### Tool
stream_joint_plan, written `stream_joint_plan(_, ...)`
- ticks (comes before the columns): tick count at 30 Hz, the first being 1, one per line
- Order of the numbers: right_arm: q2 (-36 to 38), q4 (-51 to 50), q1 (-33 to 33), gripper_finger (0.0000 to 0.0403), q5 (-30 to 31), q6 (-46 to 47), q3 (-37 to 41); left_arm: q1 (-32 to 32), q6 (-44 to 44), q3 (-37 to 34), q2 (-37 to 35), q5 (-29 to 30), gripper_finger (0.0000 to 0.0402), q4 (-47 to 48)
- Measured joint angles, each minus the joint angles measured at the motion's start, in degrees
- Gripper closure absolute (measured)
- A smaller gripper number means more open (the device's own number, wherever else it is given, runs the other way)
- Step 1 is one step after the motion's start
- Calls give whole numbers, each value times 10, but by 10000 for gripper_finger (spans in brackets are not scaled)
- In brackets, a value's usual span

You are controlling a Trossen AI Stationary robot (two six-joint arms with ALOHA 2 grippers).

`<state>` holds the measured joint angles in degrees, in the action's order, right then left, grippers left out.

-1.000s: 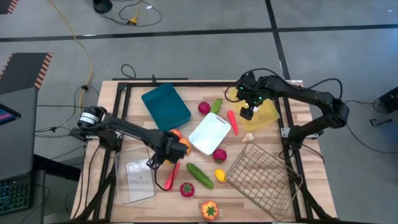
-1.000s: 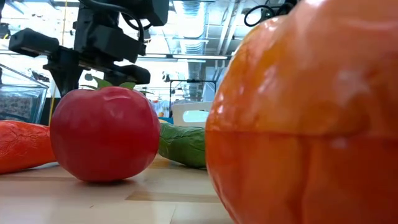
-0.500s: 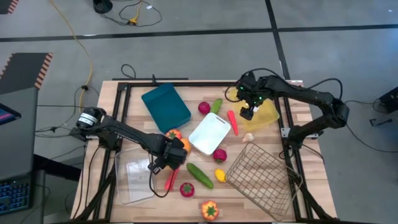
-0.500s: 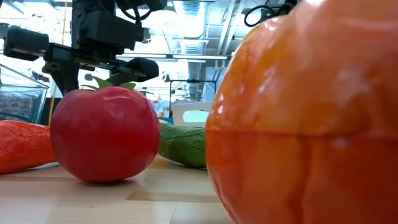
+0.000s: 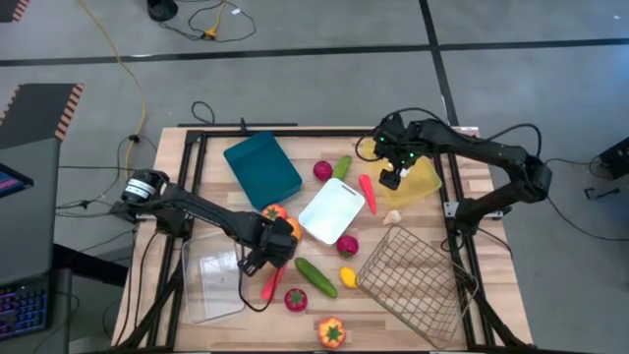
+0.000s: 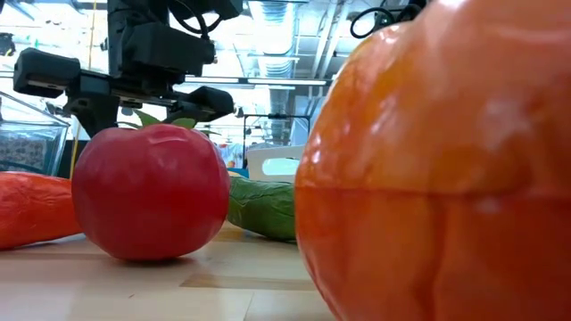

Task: Sort produce into baskets
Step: Put the top left yellow lemon into the blue bin

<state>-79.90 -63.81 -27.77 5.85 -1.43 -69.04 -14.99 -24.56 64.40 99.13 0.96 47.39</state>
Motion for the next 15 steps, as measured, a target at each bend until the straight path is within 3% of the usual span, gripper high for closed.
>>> stream_joint_plan(15, 0, 0, 0, 29, 0, 0, 0, 5, 9, 16, 10, 6, 278, -3)
